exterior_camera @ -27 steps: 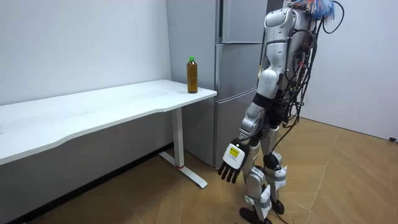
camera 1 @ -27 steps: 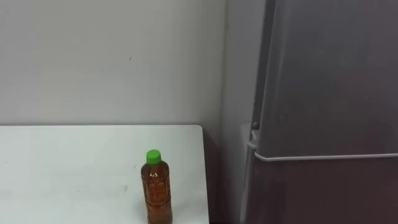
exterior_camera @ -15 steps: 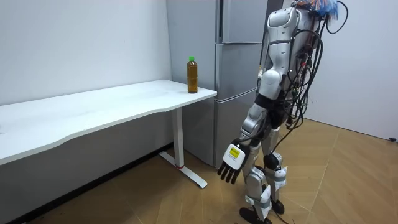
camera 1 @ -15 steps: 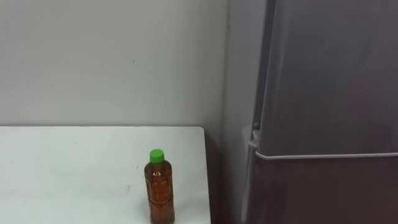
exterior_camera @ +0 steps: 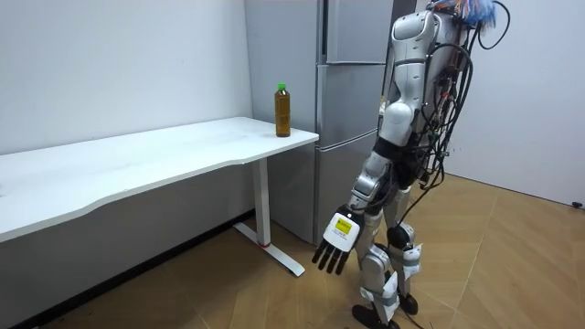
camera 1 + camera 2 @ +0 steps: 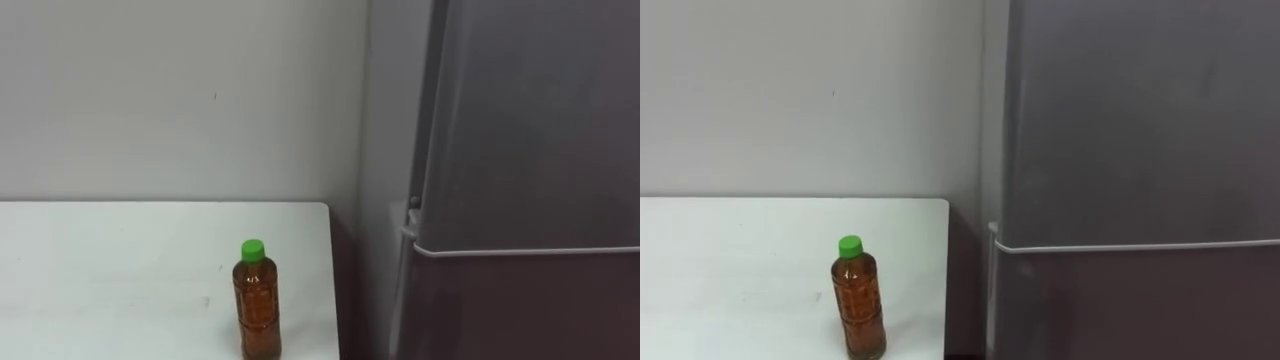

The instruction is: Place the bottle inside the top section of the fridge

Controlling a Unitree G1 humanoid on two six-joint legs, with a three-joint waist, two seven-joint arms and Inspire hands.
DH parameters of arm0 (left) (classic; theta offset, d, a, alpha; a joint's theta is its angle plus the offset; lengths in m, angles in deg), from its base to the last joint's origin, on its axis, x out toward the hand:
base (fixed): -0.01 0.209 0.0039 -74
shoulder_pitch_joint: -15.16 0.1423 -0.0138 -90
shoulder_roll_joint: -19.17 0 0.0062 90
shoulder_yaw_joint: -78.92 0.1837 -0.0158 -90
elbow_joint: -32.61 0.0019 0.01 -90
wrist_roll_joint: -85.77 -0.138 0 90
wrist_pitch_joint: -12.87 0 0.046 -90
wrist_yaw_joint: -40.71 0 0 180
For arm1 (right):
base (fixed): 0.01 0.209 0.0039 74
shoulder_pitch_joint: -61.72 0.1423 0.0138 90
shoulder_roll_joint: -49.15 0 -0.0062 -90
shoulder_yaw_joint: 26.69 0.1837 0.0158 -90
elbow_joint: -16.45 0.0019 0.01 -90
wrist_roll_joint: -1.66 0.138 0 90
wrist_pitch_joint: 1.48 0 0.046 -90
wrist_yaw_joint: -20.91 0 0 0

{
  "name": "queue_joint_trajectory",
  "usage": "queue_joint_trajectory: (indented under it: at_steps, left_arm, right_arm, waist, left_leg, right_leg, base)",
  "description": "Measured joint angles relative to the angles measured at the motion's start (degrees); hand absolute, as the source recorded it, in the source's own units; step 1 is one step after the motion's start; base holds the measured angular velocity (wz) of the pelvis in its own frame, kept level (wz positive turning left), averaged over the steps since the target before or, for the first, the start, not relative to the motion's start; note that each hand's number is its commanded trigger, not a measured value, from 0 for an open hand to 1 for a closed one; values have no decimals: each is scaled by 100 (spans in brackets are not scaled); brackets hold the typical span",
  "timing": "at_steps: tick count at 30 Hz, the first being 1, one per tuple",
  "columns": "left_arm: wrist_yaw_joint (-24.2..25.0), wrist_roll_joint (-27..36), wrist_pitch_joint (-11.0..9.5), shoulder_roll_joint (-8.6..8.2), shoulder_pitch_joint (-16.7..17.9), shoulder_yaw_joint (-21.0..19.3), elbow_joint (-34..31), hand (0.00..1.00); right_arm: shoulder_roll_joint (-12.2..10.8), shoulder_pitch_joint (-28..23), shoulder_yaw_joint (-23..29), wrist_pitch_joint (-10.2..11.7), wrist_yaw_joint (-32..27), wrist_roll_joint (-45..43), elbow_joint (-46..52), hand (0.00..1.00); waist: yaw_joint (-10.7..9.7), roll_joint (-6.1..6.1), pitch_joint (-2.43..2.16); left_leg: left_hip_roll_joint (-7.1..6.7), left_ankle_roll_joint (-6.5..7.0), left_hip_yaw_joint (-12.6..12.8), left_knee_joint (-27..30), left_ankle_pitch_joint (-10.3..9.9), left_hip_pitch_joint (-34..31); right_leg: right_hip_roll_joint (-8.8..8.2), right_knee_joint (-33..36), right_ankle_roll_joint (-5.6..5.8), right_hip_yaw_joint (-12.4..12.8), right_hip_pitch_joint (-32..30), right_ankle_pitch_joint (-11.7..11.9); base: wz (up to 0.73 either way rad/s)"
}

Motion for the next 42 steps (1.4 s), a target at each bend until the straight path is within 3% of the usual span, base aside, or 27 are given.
queue_joint_trajectory:
  at_steps: [3,4,8,11,18,24,25,27,31,34,36,40,42]
  left_arm:
    - [-219,534,-4,5,44,-298,-594,0]
    - [-281,626,-30,10,59,-327,-723,0]
    - [-645,1169,-355,39,17,-523,-1411,0]
    - [-854,1503,-465,35,-34,-526,-2091,0]
    - [-1202,1311,-704,35,-164,-778,-4308,0]
    - [-1333,926,-814,43,-258,-756,-6021,0]
    - [-1332,903,-815,43,-261,-739,-6245,0]
    - [-1220,719,-839,43,-349,-744,-6905,0]
    - [-1049,493,-904,56,-639,-746,-7621,0]
    - [-798,435,-903,65,-789,-678,-8105,0]
    - [-543,429,-898,63,-1099,-534,-8341,0]
    - [-150,179,-890,65,-1385,-298,-8745,0]
    - [88,48,-866,65,-1621,53,-8808,0]
  right_arm:
    - [75,-35,29,-1,-8,-145,64,0]
    - [93,-53,80,3,-7,-224,93,0]
    - [141,-72,383,85,-6,-494,120,0]
    - [132,-211,452,161,-10,-514,311,0]
    - [62,-343,679,337,-14,-893,504,0]
    - [42,-295,688,405,-15,-1075,494,0]
    - [36,-287,688,405,-15,-1101,494,0]
    - [32,-317,695,415,-15,-1117,484,0]
    - [-20,-329,780,446,-27,-1106,481,0]
    - [-47,-267,783,450,-15,-1101,472,0]
    - [-62,-194,790,475,16,-1101,316,0]
    - [-50,-118,782,502,111,-1068,276,0]
    - [-44,-100,718,502,111,-930,201,0]
  waist:
    - [19,71,-19]
    - [30,64,-4]
    - [-1,195,-6]
    - [-9,239,12]
    - [25,262,14]
    - [-4,277,0]
    - [-21,238,22]
    - [-9,239,24]
    - [-32,207,45]
    - [-180,240,23]
    - [-228,231,30]
    - [-344,225,28]
    - [-400,217,34]
  left_leg:
    - [1,0,24,-19,1,61]
    - [1,-1,35,-33,3,80]
    - [-5,-1,40,-42,6,104]
    - [-4,-6,38,-48,12,91]
    - [0,-9,24,-57,14,87]
    - [1,-7,35,-73,12,90]
    - [0,-7,33,-73,12,89]
    - [2,-8,38,-69,13,99]
    - [-2,-7,32,-60,13,90]
    - [-9,-4,-26,7,11,-15]
    - [-8,-6,-53,38,11,-46]
    - [-7,-6,-48,28,11,-20]
    - [-8,-5,-49,27,12,-14]
  right_leg:
    - [6,8,0,105,22,0]
    - [9,9,0,141,28,0]
    - [6,18,0,149,41,0]
    - [5,21,-1,139,22,0]
    - [8,20,0,147,15,0]
    - [18,9,0,244,13,0]
    - [18,5,0,227,14,0]
    - [18,11,0,212,59,0]
    - [12,13,0,205,18,0]
    - [9,8,1,163,14,1]
    - [11,3,-3,156,9,3]
    - [12,4,-2,156,22,3]
    - [10,9,-2,168,36,3]
  base:
    - [-7]
    - [-10]
    - [-2]
    - [0]
    - [1]
    - [-1]
    - [0]
    - [0]
    - [0]
    - [11]
    - [9]
    - [0]
    - [0]
